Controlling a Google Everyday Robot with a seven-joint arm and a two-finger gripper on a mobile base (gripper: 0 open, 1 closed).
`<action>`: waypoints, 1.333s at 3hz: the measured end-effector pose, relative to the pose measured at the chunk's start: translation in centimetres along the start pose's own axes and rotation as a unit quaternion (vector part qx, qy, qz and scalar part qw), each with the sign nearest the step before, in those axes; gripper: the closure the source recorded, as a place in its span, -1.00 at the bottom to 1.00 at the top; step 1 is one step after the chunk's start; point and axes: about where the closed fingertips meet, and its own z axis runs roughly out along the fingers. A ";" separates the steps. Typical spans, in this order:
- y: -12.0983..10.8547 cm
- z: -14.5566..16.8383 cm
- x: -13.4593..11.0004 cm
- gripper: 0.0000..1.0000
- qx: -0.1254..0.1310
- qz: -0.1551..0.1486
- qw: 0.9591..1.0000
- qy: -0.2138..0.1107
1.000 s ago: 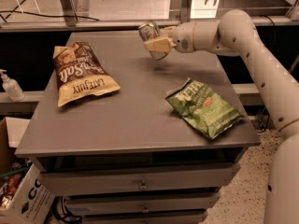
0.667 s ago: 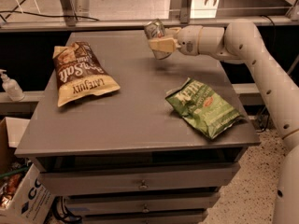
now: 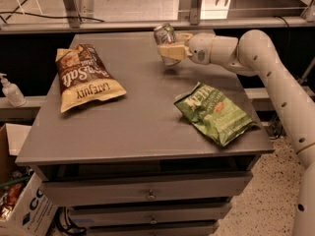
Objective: Place 7up can upright
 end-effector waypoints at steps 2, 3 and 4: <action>0.0 -1.4 2.8 1.00 0.006 0.015 1.000 0.004; 0.1 -1.6 2.8 0.63 0.006 0.016 1.000 0.008; 0.1 -1.6 2.6 0.19 0.006 0.016 1.000 0.008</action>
Offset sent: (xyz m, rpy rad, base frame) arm -0.0122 -0.0324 -0.0422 0.0050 0.0526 -0.0376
